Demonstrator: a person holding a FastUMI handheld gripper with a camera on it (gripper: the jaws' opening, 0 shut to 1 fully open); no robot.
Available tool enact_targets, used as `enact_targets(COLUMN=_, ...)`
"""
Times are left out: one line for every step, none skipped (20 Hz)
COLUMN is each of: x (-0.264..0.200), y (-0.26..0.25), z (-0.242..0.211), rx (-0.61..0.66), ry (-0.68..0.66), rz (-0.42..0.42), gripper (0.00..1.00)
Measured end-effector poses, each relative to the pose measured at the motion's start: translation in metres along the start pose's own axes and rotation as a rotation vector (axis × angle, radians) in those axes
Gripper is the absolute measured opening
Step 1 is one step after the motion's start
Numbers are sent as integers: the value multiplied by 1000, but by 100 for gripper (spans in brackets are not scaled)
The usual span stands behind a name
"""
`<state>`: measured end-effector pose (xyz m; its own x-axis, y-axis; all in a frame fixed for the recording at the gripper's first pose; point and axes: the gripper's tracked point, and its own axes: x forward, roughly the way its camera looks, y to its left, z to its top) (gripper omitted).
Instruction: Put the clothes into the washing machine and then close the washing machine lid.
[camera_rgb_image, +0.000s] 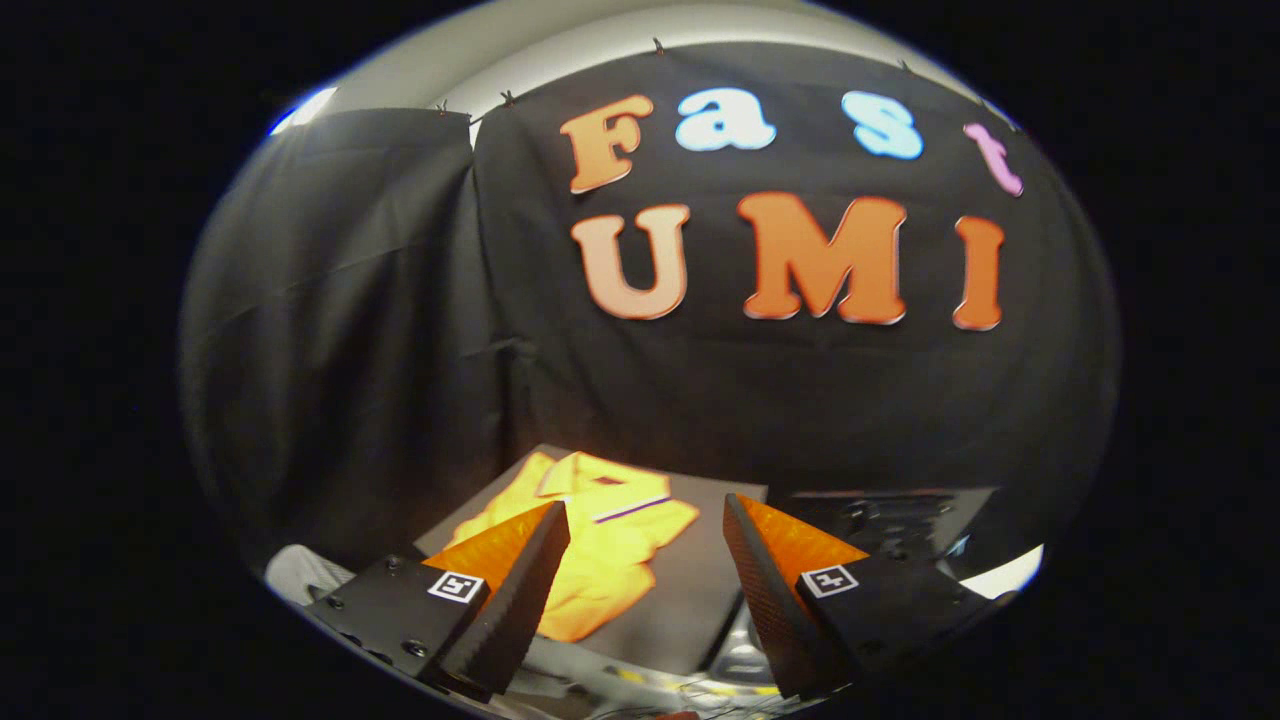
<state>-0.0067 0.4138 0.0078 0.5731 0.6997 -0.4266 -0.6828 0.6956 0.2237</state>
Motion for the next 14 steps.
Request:
enact_targets(x=14, y=10, z=-6, rx=23, ry=45, rz=27, gripper=99)
enact_targets(x=31, y=16, z=-12, rx=39, ry=88, rz=47, gripper=99)
enact_targets(x=50, y=18, z=-14, rx=63, ry=125, rz=61, gripper=99)
enact_targets(x=67, y=18, z=-19, rx=84, ry=167, rz=75, gripper=99)
enact_targets(x=86, y=20, z=-26, rx=102, ry=202, rz=81, gripper=98)
enact_targets(x=104, y=20, z=-38, rx=114, ry=249, rz=79, gripper=98)
enact_targets(x=118, y=22, z=-46, rx=127, ry=292, rz=81, gripper=98)
enact_targets(x=128, y=23, z=-55, rx=146, ry=336, rz=82, gripper=98)
enact_targets(x=139, y=24, z=-63, rx=164, ry=371, rz=84, gripper=98)
enact_targets(x=150, y=25, z=-70, rx=175, ry=397, rz=84, gripper=98)
enact_targets(x=159, y=31, z=-76, rx=179, ry=413, rz=89, gripper=98)
enact_targets(x=167, y=34, z=-81, rx=172, ry=435, rz=92, gripper=98)
enact_targets(x=175, y=40, z=-86, rx=168, ry=452, rz=89, gripper=98)
enact_targets(x=181, y=46, z=-94, rx=158, ry=483, rz=91, gripper=98)
